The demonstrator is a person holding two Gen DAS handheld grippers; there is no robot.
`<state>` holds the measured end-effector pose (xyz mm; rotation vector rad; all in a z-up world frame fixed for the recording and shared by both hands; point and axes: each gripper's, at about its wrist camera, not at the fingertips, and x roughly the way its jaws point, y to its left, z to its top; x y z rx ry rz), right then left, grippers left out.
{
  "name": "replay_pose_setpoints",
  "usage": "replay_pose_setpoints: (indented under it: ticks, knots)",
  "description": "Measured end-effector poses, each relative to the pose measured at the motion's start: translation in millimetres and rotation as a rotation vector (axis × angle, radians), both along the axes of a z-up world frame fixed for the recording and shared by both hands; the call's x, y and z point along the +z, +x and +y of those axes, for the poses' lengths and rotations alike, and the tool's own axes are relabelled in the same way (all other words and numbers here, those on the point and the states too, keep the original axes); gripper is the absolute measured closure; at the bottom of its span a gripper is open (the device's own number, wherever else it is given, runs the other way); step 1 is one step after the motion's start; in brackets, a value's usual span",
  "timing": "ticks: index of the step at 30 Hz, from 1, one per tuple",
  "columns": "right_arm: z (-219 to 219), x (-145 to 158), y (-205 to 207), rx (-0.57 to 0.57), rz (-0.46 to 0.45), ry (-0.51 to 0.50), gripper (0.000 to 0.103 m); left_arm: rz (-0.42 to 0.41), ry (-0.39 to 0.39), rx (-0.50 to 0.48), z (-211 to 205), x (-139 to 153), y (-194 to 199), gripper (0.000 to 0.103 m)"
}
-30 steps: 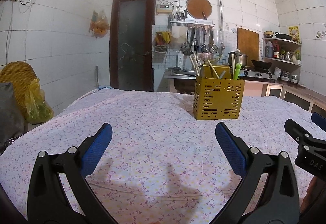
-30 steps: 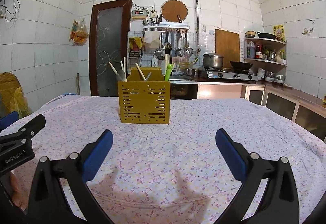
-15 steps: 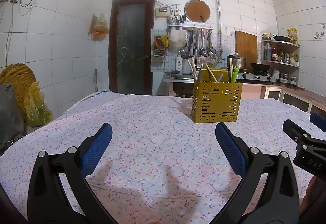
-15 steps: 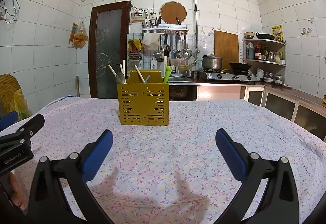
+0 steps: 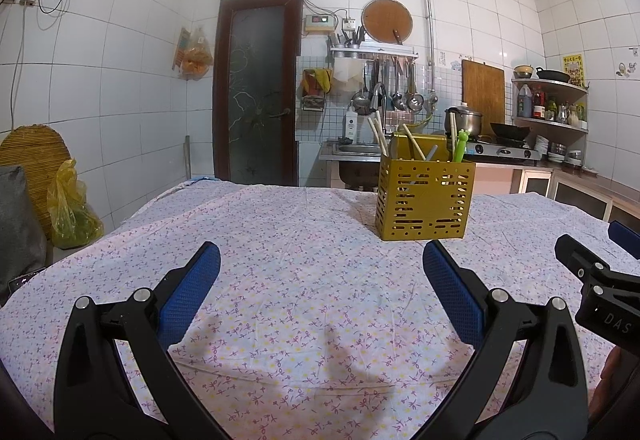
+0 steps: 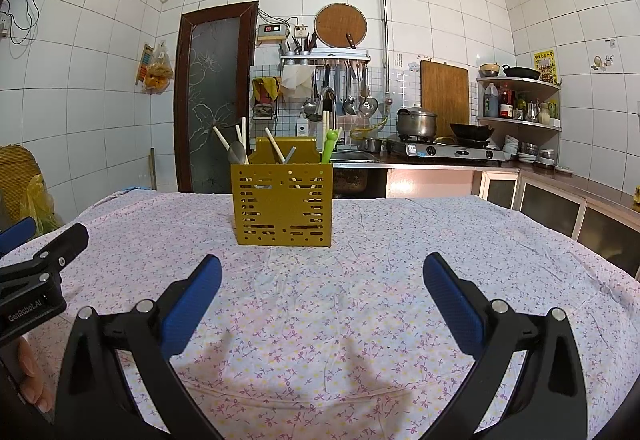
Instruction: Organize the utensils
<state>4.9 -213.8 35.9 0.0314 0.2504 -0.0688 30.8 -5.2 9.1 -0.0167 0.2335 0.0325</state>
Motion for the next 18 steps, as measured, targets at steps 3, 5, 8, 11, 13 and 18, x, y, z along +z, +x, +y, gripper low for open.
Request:
replay_pose_setpoints:
  ticks: [3,5,8,11,13,18]
  knots:
    - [-0.2,0.1,0.0,0.0,0.0,0.0,0.005,-0.001,0.001,0.002,0.1,-0.1,0.1,0.005]
    - [-0.2,0.0,0.2,0.0,0.0,0.0,0.005,-0.001,0.002,0.003,-0.6,-0.9,0.1,0.005]
    - [-0.3,0.0,0.1,0.001,0.0,0.0,0.005,0.002,0.001,0.002,-0.3,-0.9,0.5,0.005]
    - [-0.2,0.0,0.1,0.0,-0.001,0.0,0.005,0.003,0.0,0.004,0.3,-1.5,0.0,0.005]
    - [-0.4,-0.1,0.1,0.0,0.0,0.0,0.005,-0.001,0.003,0.004,0.2,-1.8,-0.5,0.005]
    - [-0.7,-0.1,0.0,0.0,0.0,0.0,0.005,-0.003,0.003,0.004,0.2,-1.2,-0.6,0.005]
